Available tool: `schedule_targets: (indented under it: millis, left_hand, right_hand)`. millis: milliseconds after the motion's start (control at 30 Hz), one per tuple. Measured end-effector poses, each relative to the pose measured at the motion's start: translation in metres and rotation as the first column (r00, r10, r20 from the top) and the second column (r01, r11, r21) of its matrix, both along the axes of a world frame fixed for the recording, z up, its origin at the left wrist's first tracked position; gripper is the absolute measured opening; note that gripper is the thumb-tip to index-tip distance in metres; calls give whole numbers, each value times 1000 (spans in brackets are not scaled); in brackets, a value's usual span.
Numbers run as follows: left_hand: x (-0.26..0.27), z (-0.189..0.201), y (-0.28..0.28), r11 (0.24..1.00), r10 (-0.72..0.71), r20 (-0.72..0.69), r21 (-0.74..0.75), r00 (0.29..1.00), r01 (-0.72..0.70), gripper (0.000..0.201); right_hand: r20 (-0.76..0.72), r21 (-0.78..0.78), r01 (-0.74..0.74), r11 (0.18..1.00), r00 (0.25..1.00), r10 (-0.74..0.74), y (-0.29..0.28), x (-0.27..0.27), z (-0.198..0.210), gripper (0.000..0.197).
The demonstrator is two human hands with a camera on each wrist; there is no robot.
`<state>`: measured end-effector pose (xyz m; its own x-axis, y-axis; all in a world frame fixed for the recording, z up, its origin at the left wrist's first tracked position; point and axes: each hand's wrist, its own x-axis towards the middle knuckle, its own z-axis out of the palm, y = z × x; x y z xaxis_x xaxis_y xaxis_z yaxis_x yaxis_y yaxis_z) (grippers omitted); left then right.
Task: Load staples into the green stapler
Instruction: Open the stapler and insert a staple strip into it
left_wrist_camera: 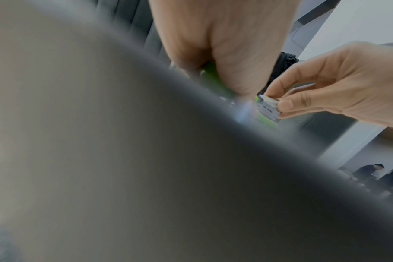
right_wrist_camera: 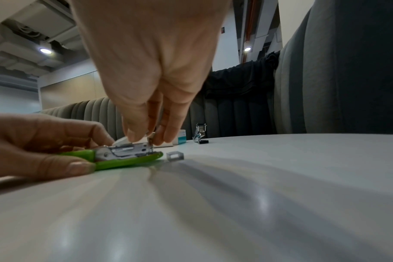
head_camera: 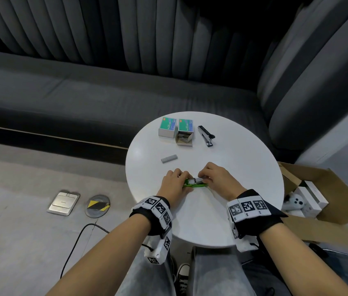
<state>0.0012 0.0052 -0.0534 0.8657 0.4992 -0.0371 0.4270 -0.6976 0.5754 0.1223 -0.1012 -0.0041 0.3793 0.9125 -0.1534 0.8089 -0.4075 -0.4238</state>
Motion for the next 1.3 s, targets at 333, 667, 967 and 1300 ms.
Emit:
schedule_targets:
  millis: [333, 667, 967, 1300]
  left_hand:
    - [-1, 1, 0, 1000, -4, 6, -2, 1000, 4, 31]
    - [2, 3, 0, 1000, -7, -18, 1, 1000, 7, 33]
    - [1, 2, 0, 1000, 0, 3, -7, 1000, 0, 31]
    - [-2, 1, 0, 1000, -1, 16, -5, 1000, 1, 30]
  right_hand:
    - [115, -101, -80, 992, 989, 92, 4, -1, 6, 26]
    - [101, -178, -58, 982, 992, 77, 9, 1, 7, 28]
    - [174, -235, -86, 968, 976, 130, 12, 1, 6, 28]
    - [-58, 102, 149, 983, 988, -144, 2, -4, -2, 19]
